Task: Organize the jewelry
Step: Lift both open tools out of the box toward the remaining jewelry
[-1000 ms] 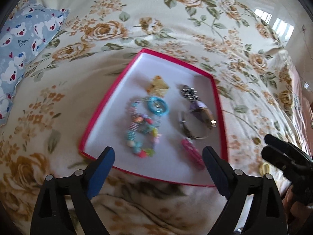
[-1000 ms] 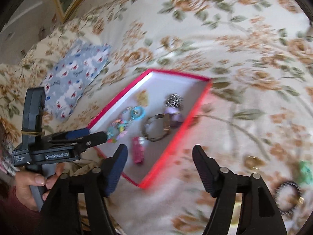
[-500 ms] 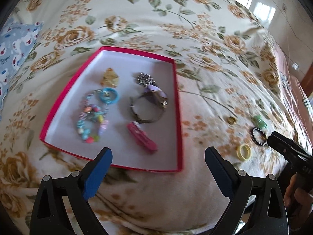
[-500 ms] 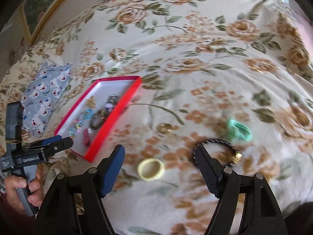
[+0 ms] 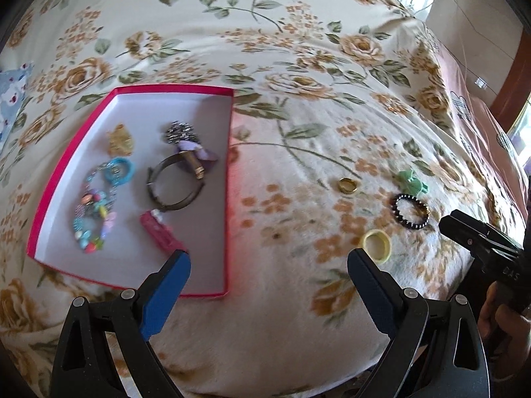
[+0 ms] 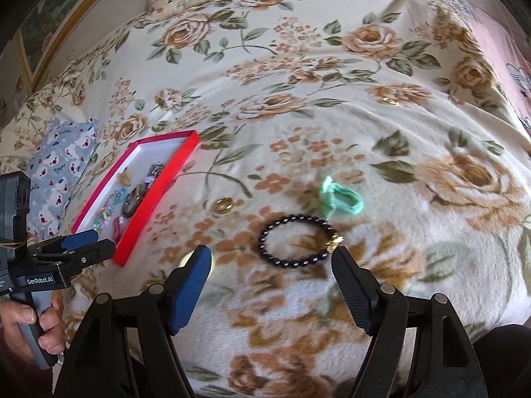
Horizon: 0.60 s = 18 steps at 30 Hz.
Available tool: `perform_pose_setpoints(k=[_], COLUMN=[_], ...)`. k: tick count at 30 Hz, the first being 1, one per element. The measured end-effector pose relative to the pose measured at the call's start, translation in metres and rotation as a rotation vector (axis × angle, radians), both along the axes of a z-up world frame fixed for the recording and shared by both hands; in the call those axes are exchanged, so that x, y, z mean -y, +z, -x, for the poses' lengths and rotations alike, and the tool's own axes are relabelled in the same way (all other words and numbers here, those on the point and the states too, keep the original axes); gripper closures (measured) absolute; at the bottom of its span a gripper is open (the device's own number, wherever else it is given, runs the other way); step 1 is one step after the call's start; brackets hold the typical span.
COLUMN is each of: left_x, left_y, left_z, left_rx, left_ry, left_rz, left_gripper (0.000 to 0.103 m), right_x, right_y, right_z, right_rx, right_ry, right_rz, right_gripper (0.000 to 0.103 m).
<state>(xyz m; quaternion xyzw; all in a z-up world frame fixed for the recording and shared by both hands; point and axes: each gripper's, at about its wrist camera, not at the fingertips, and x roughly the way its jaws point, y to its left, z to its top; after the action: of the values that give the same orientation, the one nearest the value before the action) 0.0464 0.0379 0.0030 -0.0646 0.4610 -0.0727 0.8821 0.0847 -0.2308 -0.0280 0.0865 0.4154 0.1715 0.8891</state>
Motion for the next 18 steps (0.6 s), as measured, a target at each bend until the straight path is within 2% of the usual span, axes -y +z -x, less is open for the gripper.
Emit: perform_pose_setpoints(k=[3,6,16,18], left_x=[0.004,0.009,0.042,0.048], left_y=[-0.004,-0.009,-0.017,-0.019], left_z=[-0.009,-0.019,-0.058,-0.066], left_rx=[0.0,-0.007,-0.01,-0.009], left_ry=[-0.02,-0.036,-0.125,-0.144], left_rz=[0.039,0.046,-0.018,-0.03], left_gripper=[0.007,0.007,0.007,0.008], right_x=[0.007,0.011,0.013,0.014], right_y=[-0.002,-0.005,-0.019,-0.023], right_z=[-0.002,-0.007,-0.021,-0.025], right_rx=[-0.006,-0.02,-0.054,-0.066], right_ry=[-0.018,-0.027,-0.044,-0.047], right_rz=[-0.003,0.001,0.066,0.073], right_gripper=[0.026,0.026,0.027,0.03])
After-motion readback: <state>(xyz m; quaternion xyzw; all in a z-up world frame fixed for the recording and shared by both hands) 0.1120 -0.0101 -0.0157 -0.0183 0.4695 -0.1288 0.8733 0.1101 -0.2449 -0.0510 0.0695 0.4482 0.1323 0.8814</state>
